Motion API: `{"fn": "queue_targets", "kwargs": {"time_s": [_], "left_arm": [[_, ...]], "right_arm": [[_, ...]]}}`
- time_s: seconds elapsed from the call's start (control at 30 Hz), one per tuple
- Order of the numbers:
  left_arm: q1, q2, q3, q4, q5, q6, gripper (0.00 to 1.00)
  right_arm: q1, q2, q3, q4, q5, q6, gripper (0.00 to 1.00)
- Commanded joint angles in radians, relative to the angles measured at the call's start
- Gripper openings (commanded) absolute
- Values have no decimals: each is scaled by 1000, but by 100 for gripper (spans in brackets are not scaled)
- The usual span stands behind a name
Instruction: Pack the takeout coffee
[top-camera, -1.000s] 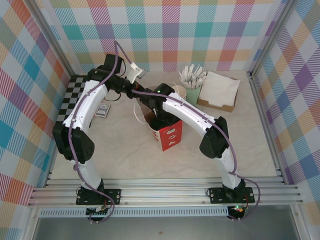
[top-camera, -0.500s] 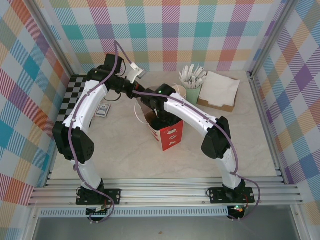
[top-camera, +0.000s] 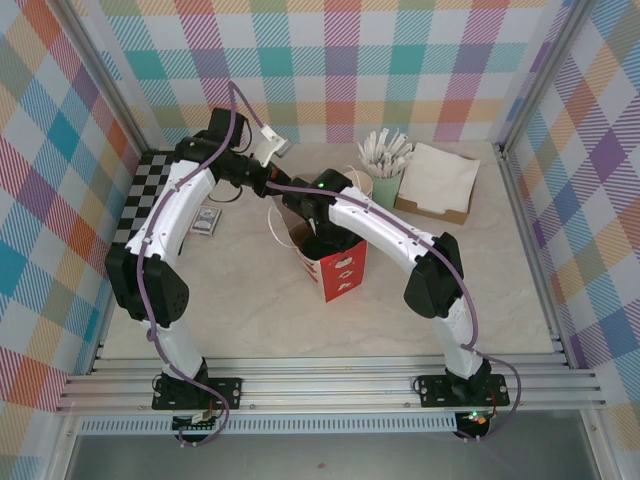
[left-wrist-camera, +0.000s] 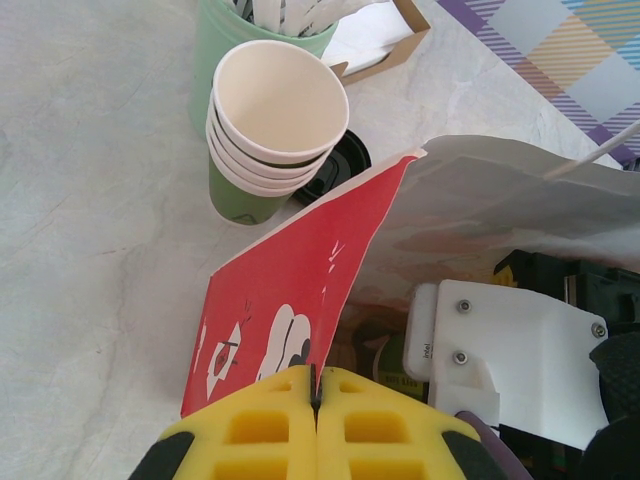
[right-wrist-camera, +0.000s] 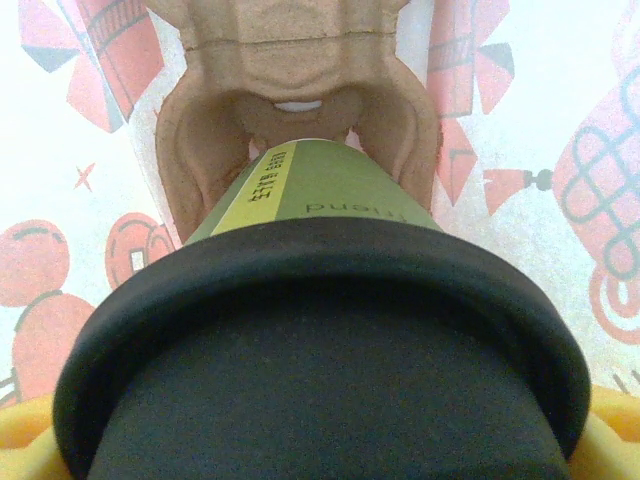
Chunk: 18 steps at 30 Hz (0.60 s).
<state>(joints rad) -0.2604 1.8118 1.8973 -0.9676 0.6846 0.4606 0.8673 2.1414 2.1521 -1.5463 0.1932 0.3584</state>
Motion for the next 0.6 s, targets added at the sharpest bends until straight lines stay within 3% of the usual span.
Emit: {"fn": "queue_targets", "kwargs": {"time_s": [0.0, 0.57], "left_arm": [[-3, 3, 27, -3, 23, -3, 0], [-3, 2, 25, -4, 31, -5, 0]], "right_arm": [[-5, -54, -12, 1, 0, 13, 57], [-5, -85, -51, 43, 12, 11, 57]]}}
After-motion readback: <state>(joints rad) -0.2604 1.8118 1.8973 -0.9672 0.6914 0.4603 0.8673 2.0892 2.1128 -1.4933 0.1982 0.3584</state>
